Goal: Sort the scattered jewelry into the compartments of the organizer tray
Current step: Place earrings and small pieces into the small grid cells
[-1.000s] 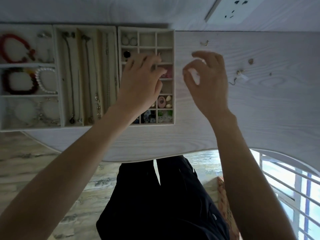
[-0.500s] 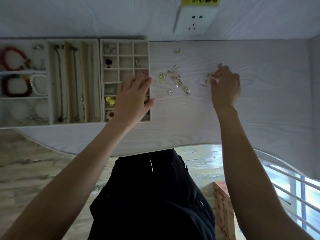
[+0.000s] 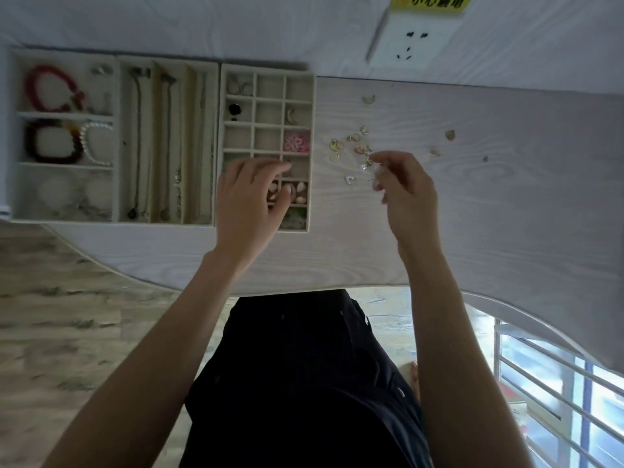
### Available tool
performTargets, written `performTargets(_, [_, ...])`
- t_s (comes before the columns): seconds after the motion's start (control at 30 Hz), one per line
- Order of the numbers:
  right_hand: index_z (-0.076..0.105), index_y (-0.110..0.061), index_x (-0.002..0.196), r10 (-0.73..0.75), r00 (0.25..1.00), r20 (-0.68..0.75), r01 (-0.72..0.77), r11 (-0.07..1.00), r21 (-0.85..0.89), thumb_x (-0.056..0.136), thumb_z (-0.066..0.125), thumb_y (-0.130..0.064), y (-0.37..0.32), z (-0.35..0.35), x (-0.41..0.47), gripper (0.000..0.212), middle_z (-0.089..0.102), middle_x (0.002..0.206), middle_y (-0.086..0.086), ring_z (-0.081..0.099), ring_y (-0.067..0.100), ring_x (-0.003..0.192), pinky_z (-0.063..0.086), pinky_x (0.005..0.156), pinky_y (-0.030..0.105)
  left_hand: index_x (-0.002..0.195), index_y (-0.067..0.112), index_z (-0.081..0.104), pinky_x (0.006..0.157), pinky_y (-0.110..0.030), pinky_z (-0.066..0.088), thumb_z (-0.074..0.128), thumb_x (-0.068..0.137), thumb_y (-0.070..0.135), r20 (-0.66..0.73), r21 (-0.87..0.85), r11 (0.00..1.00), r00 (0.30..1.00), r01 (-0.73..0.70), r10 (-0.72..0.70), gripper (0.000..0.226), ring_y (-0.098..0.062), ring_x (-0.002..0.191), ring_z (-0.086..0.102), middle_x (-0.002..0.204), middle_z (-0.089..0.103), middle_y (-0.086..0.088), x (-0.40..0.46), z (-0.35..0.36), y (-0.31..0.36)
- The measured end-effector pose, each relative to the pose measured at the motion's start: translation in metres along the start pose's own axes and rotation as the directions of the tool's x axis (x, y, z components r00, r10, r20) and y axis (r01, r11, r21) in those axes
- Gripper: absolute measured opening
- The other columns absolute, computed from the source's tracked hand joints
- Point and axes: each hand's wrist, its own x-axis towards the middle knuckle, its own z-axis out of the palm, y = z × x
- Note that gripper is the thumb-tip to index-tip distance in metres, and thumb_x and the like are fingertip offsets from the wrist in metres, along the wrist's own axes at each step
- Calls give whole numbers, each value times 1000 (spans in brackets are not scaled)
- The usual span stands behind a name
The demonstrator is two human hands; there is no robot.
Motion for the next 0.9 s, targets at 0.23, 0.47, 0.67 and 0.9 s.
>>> performTargets(0.23, [65,-24,88,-62,970,234,65,998,-3,85,66,-5,-4,55,2,19,68,80,-5,66,12,77,51,70,23,111,12,67,93,-33,40,60,89,21,-22,-24,997,997,71,-71,25,-25,103,55,105,66,-4,-22,-16,-32])
performTargets(0.47, [70,-13,92,-219,950,220,276,921,-276,85,65,-8,-4,72,20,10,70,80,-3,62,-2,71,47,68,9,109,12,68,91,-35,42,59,90,24,0,-12,999,999,38,-38,25,-28,103,55,106,65,-5,-13,-13,-41])
performTargets(0.67, [70,-9,94,-350,894,279,424,862,-278,83,60,-4,-24,82,21,16,70,87,-6,61,-3,76,41,66,5,107,13,68,93,-39,42,56,89,25,-50,-10,997,996,77,-77,25,-31,109,51,112,62,-7,-8,-12,-45])
performTargets(0.9, [66,-16,89,-234,944,233,297,909,-292,84,53,-8,-11,80,18,16,66,81,-8,59,6,77,45,65,15,105,12,68,93,-26,31,59,87,19,-90,-16,994,990,110,-111,21,-32,104,53,110,62,-9,-10,-18,-55])
